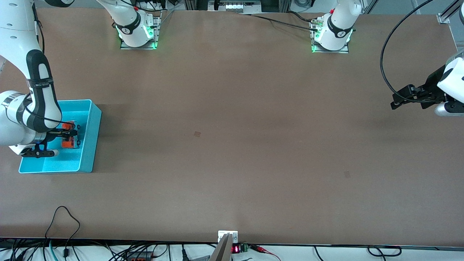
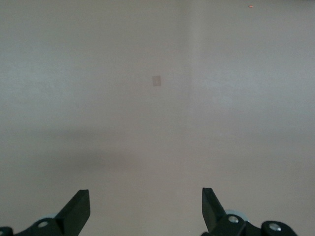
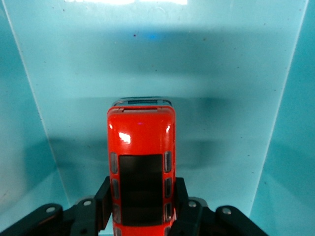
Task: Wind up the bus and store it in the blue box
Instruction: 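Lower the bus into the blue box and open the right gripper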
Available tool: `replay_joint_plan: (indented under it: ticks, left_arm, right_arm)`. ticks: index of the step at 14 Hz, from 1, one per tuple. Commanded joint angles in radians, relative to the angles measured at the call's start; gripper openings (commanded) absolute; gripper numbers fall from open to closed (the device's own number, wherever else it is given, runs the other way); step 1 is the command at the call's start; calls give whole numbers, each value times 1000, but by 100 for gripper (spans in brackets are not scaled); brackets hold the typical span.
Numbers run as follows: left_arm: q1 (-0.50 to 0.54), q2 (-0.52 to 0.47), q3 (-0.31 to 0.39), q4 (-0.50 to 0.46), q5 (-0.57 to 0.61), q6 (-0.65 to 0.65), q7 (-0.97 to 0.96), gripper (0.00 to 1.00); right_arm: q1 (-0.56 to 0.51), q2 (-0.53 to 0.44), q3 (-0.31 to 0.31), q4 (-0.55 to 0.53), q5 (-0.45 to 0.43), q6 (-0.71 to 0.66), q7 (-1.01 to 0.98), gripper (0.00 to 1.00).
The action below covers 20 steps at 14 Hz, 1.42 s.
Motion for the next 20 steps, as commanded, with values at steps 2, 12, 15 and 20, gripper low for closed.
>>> replay_joint_plan:
  ticks: [2,12,15,20]
  left_arm:
    - [0,-13,-3,-2,20,-3,2,100]
    - [0,-13,-3,-1,19,-4,2,100]
    - [0,-13,-3,-1,19,-4,3,100]
    - [0,-13,-3,-1,16,-4,1,100]
  right_arm:
    - [-8,7,8,11,-10,-18,-5,21]
    - [-8,9,13,11,3,-23,-6,91]
    - [-8,9,13,14,1,-23,-9,100]
    - [8,-37,15,95,-8,-94,-12,100]
